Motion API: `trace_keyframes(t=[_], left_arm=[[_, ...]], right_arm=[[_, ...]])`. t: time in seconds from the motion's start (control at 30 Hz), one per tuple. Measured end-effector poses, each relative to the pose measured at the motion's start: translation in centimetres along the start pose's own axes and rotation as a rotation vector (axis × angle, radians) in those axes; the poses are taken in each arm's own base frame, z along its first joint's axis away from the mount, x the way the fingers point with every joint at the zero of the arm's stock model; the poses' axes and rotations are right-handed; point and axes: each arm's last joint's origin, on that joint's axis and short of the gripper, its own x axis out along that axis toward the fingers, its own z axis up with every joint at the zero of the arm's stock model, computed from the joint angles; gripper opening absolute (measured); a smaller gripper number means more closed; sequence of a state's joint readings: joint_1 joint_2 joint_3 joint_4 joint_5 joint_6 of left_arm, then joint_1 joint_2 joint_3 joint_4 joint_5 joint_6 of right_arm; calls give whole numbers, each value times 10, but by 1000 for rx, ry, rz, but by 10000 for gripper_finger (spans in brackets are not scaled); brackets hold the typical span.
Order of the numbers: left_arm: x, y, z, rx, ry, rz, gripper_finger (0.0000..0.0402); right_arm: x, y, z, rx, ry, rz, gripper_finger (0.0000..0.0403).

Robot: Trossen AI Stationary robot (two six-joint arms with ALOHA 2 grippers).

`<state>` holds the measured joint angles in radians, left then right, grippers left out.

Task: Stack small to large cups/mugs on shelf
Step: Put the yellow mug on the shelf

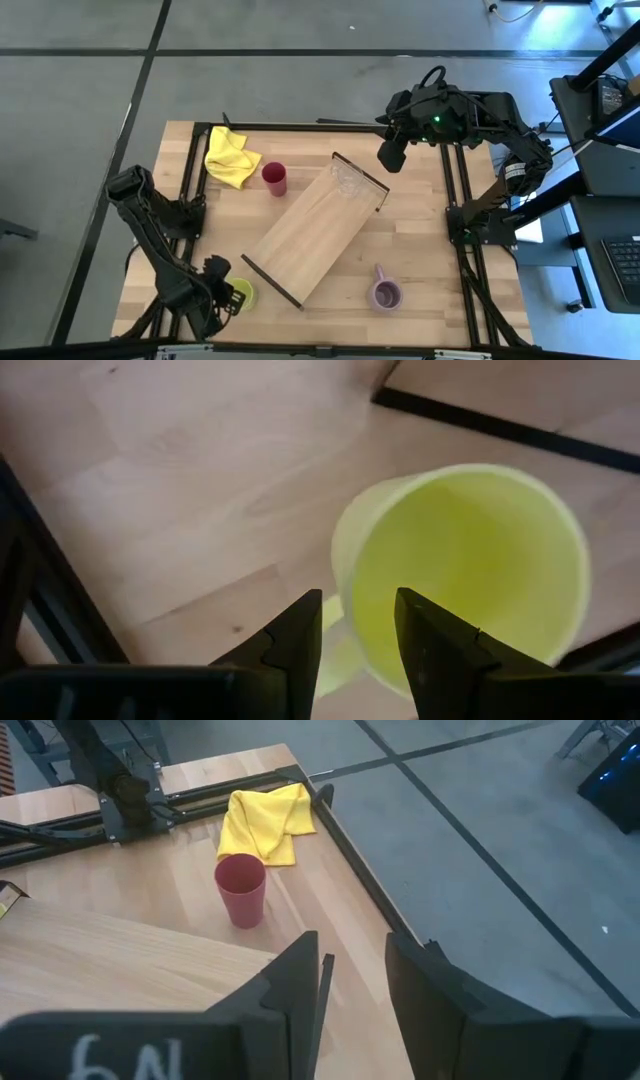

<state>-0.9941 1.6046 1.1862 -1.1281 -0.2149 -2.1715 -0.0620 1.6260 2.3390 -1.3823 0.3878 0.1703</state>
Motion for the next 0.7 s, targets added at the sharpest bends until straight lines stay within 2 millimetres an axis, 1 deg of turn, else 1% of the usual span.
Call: trace_keyframes(t=[0.17,0.3,0.4,0.53,0.6,0.7], left_arm=[[9,2,-1,-2,14,-6,121],[17,4,-3,0,36,-10,108],[17,4,-3,3,36,-12,79],[17,4,-3,4,37,-5,20],[16,4,-3,4,43,-7,9],[11,5,0,-1,57,-24,6]], right_arm=[[0,0,0,1,0,0,120],[0,0,0,0,0,0,120],[0,0,0,0,0,0,120],[0,0,0,-1,0,-1,120],[0,0,0,-15,0,-2,120],[0,0,0,-18,0,-2,120]])
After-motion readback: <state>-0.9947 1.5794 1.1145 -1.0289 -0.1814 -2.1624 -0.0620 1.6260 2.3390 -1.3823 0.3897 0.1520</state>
